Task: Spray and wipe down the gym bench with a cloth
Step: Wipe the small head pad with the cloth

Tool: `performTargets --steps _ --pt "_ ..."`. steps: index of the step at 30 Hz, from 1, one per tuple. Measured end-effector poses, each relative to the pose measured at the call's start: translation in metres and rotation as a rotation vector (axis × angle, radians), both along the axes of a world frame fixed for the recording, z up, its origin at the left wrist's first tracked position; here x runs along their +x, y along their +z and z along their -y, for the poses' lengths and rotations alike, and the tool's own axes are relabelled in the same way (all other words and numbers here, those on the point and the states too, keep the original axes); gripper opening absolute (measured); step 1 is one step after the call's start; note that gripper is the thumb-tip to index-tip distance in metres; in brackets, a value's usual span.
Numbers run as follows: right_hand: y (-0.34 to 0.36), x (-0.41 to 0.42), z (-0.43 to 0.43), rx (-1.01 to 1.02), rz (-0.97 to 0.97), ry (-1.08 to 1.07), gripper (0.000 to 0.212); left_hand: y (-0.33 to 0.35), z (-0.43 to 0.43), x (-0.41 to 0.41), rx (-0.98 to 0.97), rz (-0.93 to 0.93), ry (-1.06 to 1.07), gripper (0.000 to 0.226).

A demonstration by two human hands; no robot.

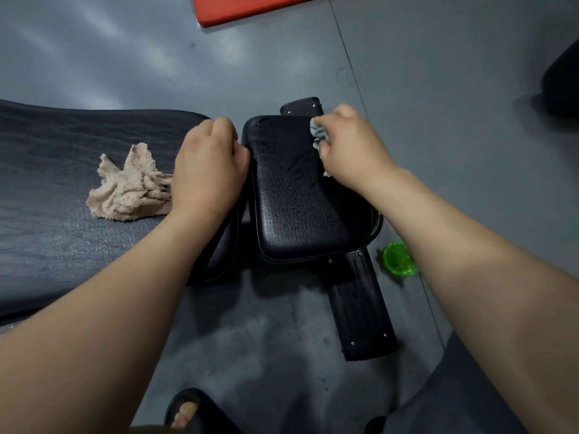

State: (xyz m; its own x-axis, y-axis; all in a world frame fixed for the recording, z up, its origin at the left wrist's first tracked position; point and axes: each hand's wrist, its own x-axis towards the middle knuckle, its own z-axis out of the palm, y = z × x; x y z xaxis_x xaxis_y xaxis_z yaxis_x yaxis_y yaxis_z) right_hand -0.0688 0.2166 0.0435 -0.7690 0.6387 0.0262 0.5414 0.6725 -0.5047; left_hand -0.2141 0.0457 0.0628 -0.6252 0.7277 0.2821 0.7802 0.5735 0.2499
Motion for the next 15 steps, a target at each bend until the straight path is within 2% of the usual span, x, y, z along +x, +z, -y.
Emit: performTargets --steps 4,8,11,15 --pt "0.011 -0.007 0.016 -0.141 -0.097 0.277 0.043 0.000 0.000 0.000 0.023 0.003 0.005 0.016" --pt "0.023 0.000 0.015 -0.273 -0.013 0.476 0.048 -0.001 0.000 -0.001 0.038 0.004 -0.005 0.017" --pt "0.016 -0.006 0.014 -0.225 -0.064 0.419 0.048 -0.002 0.000 -0.001 0.028 -0.001 -0.001 0.017" --pt "0.001 -0.031 0.023 -0.086 -0.188 0.199 0.044 -0.001 0.000 -0.001 0.033 -0.015 0.004 0.017"
